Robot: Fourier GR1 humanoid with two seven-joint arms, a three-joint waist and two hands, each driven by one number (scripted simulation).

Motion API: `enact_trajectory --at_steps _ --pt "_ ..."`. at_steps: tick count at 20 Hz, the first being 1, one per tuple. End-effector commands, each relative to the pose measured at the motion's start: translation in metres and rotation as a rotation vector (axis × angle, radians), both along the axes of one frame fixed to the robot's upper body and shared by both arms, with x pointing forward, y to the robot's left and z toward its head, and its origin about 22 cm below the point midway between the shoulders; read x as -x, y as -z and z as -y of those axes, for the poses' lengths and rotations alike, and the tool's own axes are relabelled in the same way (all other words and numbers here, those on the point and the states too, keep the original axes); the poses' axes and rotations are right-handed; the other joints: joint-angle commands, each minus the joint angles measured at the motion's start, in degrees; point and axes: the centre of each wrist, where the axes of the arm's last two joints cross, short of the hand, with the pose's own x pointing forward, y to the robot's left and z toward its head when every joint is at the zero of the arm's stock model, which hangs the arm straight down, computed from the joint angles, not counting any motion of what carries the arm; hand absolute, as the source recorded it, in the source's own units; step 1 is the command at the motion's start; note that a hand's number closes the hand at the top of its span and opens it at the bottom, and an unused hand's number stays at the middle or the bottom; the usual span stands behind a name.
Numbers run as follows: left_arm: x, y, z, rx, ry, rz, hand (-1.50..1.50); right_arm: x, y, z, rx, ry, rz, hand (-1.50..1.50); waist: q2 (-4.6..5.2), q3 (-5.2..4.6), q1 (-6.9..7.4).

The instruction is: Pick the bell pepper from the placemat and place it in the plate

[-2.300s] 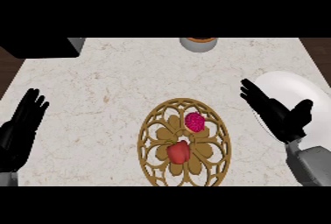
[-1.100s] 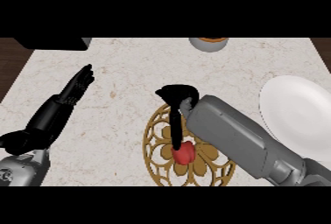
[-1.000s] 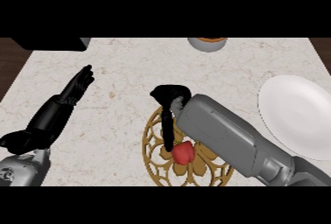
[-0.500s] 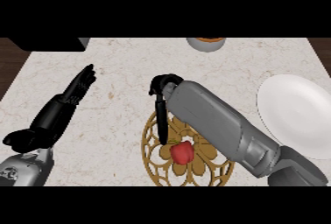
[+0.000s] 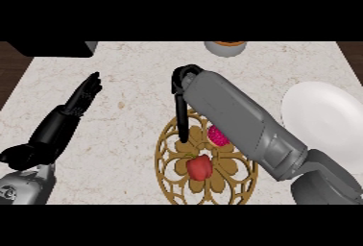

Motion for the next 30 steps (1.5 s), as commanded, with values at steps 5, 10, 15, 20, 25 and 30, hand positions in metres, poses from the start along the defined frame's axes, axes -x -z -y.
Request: enact_trajectory --at_steps 5,10,15,20,25,30 --pt "-0.010 -0.010 -0.004 0.001 -0.004 0.000 0.00 -0.001 0.005 -0.010 0.145 -0.048 -0.105 -1.50 -0.02 0.01 -0.31" --pt "0.000 0.001 0.001 0.003 0.007 -0.020 0.00 0.003 0.036 0.001 0.158 -0.055 -0.153 -1.50 0.19 0.00 0.68" --pt "-0.012 -0.016 0.009 0.006 -0.011 -0.004 0.00 0.010 0.050 0.002 0.179 -0.095 -0.189 -1.50 -0.11 0.03 -0.77" --pt "-0.001 -0.003 0.002 0.003 -0.015 0.012 0.00 0.028 0.085 0.010 0.182 -0.102 -0.258 -1.50 -0.22 0.01 -0.75" --pt "0.003 -0.002 -0.002 0.002 -0.023 -0.004 0.00 0.030 0.082 0.006 0.202 -0.138 -0.302 -1.50 -0.24 -0.01 -0.40" --pt "-0.009 0.001 -0.018 -0.009 -0.039 -0.024 0.00 0.046 0.107 0.010 0.212 -0.162 -0.316 -1.50 -0.18 -0.01 -1.36"
